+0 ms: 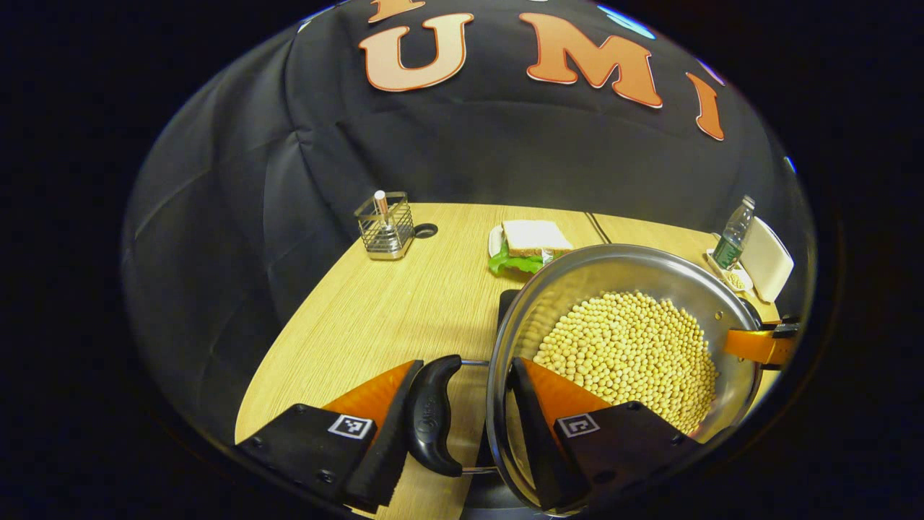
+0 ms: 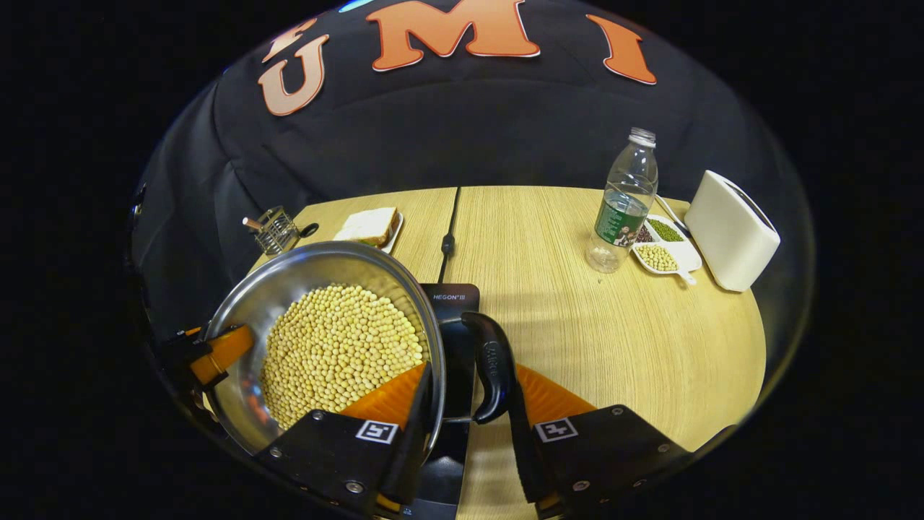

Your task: First push the handle of the pot to place it horizontally, then grasp the pot with both hands and set it on the induction cooktop.

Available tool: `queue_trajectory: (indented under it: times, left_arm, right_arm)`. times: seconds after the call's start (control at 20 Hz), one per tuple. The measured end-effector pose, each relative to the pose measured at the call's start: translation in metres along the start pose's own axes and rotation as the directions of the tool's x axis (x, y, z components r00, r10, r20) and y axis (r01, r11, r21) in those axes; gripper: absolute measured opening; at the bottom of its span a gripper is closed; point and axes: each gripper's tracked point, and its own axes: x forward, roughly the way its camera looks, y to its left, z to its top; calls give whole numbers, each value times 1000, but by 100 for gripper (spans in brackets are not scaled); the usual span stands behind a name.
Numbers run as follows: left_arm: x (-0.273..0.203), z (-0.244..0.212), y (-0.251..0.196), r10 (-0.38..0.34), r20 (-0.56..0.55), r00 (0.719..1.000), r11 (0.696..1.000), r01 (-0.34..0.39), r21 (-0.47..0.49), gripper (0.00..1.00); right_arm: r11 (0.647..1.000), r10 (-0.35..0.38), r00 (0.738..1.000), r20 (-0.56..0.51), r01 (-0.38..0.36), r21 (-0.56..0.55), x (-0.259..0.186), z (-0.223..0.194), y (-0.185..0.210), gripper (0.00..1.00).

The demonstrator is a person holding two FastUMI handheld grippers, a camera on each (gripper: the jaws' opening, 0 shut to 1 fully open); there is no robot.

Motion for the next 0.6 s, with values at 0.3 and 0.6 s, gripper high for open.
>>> queue_trajectory:
  times: [0.3, 0.6]
  left_arm:
    - [-16, 21, 8, 89, 83, 993, 981, -102, 164, 80]
    - [-63, 60, 22, 156, 199, 967, 985, -166, 35, 89]
  right_arm:
    - [1000, 11, 999, 35, -11, 5, -37, 5, -10, 69]
    - [999, -33, 964, 264, 35, -6, -122, 43, -46, 76]
